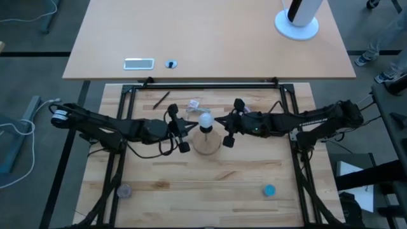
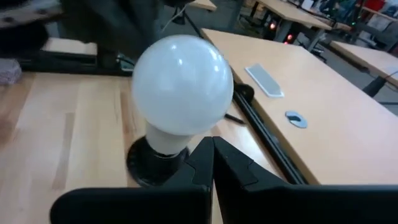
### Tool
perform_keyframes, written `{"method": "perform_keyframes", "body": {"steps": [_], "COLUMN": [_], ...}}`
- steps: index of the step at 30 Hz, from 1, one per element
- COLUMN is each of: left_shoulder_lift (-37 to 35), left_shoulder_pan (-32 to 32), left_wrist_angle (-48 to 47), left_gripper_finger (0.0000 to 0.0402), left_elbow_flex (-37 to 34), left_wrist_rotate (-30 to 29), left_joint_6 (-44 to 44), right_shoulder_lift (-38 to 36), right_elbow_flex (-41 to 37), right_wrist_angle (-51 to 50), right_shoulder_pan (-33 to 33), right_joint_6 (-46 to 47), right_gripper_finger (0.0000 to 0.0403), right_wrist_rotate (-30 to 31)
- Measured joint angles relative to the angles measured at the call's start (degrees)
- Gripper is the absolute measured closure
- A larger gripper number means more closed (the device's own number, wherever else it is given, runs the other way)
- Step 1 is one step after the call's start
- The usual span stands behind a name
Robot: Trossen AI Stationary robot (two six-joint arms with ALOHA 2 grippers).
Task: Screw lightbulb
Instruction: Remove the lightbulb from the brown lamp
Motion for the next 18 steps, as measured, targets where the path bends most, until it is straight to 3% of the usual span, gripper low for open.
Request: {"method": "perform_keyframes", "body": {"steps": [9, 12, 18], "left_shoulder_lift": [-0.3, 0.1, 1.6], "left_shoulder_pan": [0.9, 1.9, 2.5], "left_wrist_angle": [0.1, 0.0, 2.6], "left_gripper_finger": [0.0401, 0.0401, 0.0401], "left_elbow_flex": [0.0, -0.1, -0.1], "left_wrist_rotate": [-5.5, -5.3, -1.9], "left_joint_6": [-0.1, -0.1, 1.2], "right_shoulder_lift": [-1.5, -1.1, 0.6], "right_elbow_flex": [0.0, 0.0, 0.0], "right_wrist_angle": [-1.0, 1.0, 3.3], "right_shoulder_pan": [1.9, 2.0, 1.6], "right_joint_6": [0.7, 0.6, -0.3], "right_gripper_finger": [0.0403, 0.0403, 0.0403], "right_wrist_rotate": [-1.3, -5.4, -5.7]}}
